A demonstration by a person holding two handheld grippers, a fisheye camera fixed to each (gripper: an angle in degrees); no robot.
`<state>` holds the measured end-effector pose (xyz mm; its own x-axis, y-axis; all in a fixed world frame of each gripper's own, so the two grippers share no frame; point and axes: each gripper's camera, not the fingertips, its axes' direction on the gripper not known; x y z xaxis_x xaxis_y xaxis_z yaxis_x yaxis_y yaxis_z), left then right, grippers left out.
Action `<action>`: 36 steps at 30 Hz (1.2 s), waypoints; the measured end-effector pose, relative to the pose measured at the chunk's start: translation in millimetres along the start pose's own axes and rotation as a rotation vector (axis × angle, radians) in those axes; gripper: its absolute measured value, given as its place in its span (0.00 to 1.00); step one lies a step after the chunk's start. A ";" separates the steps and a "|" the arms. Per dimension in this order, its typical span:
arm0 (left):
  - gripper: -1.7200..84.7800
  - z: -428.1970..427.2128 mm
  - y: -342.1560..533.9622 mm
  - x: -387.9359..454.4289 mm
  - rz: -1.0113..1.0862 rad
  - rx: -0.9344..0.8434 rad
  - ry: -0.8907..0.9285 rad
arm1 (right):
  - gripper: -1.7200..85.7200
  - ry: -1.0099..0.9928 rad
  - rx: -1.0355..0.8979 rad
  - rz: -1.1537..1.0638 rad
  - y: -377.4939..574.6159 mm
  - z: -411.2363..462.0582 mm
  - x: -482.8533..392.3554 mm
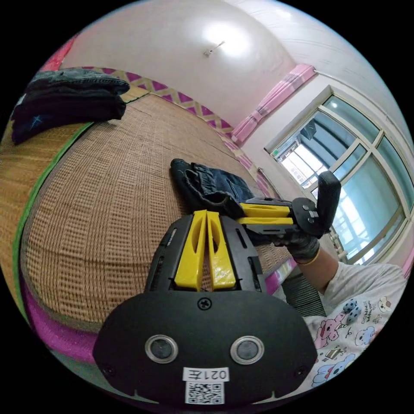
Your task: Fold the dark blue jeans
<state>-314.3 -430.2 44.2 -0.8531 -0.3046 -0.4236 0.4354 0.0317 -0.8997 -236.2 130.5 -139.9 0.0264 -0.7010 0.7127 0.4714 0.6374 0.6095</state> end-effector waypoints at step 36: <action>0.07 147.4 2.8 -34.2 -0.126 -0.316 0.012 | 0.08 -0.381 0.628 1.513 601.2 -235.6 450.2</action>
<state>-241.6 -560.0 71.7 -0.8987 -0.3137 -0.3064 0.2173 0.2882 -0.9326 266.8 122.8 465.5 -0.1485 0.6703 0.7270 -0.1790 0.7048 -0.6864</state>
